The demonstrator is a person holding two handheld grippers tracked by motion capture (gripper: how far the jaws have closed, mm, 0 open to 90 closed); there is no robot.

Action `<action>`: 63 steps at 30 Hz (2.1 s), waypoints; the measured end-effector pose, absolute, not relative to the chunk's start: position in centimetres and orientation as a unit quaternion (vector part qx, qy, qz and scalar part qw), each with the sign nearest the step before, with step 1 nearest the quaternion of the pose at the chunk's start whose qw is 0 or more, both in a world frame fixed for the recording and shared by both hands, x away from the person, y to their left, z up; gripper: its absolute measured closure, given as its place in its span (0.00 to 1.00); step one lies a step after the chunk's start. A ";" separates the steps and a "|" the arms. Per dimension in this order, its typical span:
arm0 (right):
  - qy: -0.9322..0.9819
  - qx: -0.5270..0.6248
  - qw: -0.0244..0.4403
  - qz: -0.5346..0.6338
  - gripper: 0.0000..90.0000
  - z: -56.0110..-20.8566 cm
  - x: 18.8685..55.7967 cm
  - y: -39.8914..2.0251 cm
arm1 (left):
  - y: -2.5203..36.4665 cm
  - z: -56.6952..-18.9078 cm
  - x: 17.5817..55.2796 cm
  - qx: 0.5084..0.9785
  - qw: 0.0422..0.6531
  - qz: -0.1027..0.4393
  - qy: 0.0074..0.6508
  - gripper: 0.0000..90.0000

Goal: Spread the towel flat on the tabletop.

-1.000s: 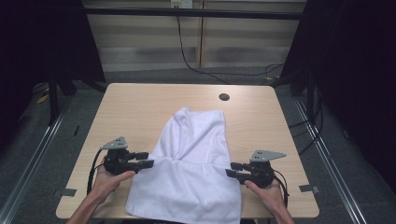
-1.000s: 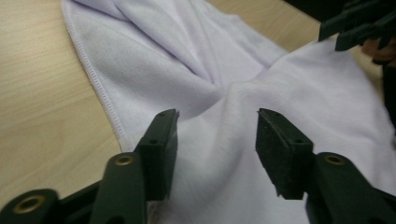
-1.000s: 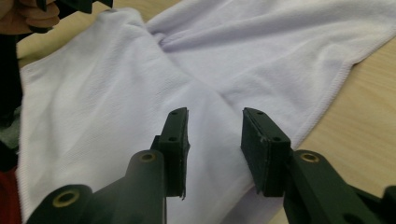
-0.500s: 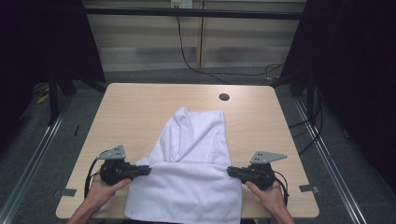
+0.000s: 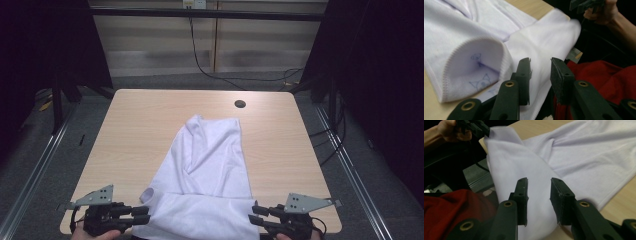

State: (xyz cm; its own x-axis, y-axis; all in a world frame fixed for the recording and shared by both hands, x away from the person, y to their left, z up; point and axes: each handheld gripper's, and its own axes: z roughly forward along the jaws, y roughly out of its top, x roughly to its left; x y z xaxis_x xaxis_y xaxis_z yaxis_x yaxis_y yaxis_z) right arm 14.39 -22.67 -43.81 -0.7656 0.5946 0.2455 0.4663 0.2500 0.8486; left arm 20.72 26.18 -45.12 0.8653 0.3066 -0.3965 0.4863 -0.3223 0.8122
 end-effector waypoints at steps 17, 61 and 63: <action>0.833 0.364 0.056 0.412 0.70 -50.0 24.8 -20.2 | 20.6 -50.4 30.5 0.862 0.420 -0.029 0.283 0.83; 0.830 0.388 0.134 0.376 0.74 -50.4 26.9 -20.9 | 25.0 -50.7 29.4 0.836 0.431 0.024 0.338 0.83; 0.830 0.390 0.134 0.376 0.74 -50.3 26.1 -21.6 | 25.0 -50.6 28.9 0.835 0.433 0.016 0.340 0.78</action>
